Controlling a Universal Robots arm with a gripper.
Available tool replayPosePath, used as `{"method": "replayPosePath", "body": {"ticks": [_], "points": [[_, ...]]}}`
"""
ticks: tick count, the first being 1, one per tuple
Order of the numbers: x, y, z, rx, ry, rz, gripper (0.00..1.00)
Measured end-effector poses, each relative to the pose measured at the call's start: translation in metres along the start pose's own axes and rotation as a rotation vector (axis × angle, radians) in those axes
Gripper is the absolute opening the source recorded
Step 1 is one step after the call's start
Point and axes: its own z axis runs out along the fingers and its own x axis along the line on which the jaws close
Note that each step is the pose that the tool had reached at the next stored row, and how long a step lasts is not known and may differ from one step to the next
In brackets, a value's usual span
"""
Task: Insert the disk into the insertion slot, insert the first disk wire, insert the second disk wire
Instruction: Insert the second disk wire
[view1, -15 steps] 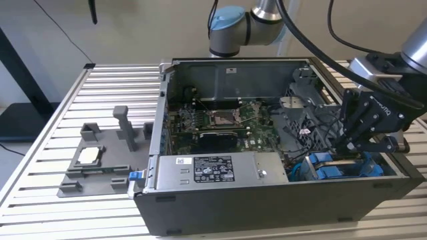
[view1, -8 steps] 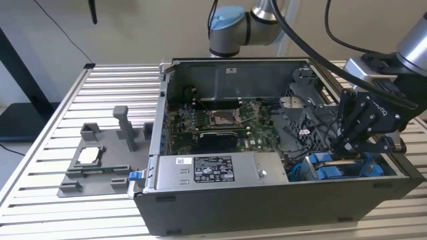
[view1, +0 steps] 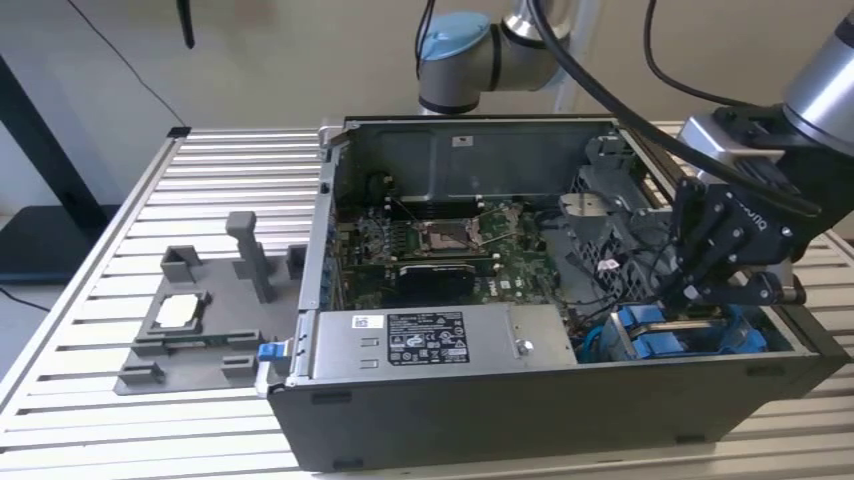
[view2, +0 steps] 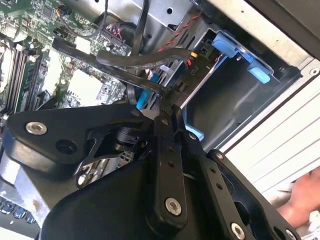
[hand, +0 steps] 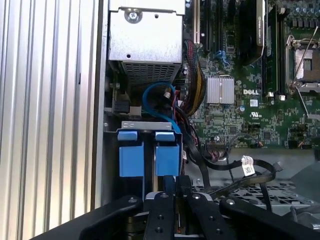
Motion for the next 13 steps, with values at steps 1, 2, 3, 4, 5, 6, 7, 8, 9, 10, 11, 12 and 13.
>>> {"method": "replayPosePath", "body": {"ticks": [1, 2, 3, 4, 5, 6, 7, 8, 9, 10, 11, 12, 13], "points": [[-0.0008, 0.0006, 0.0, 0.004, 0.0031, 0.0, 0.16], [-0.0011, 0.0013, 0.0001, 0.0079, 0.0071, 0.0, 0.16], [-0.0014, 0.0018, 0.0002, 0.0121, 0.013, 0.001, 0.16], [-0.0015, 0.0024, 0.0003, 0.0163, 0.0201, 0.001, 0.16], [-0.0016, 0.0028, 0.0003, 0.0203, 0.0269, 0.002, 0.16], [-0.0018, 0.0031, 0.0004, 0.024, 0.034, 0.003, 0.16], [-0.0022, 0.0032, 0.0004, 0.0269, 0.0399, 0.003, 0.16], [-0.0031, 0.0031, 0.0004, 0.0297, 0.0417, 0.003, 0.16], [-0.0044, 0.0032, 0.0005, 0.0334, 0.0425, 0.003, 0.16], [-0.0058, 0.0032, 0.0007, 0.0379, 0.0427, 0.003, 0.16], [-0.0072, 0.0032, 0.0008, 0.0429, 0.043, 0.003, 0.16], [-0.0087, 0.0032, 0.0009, 0.0481, 0.0434, 0.002, 0.16], [-0.0095, 0.0032, 0.0009, 0.0527, 0.0437, 0.002, 0.16]]}}
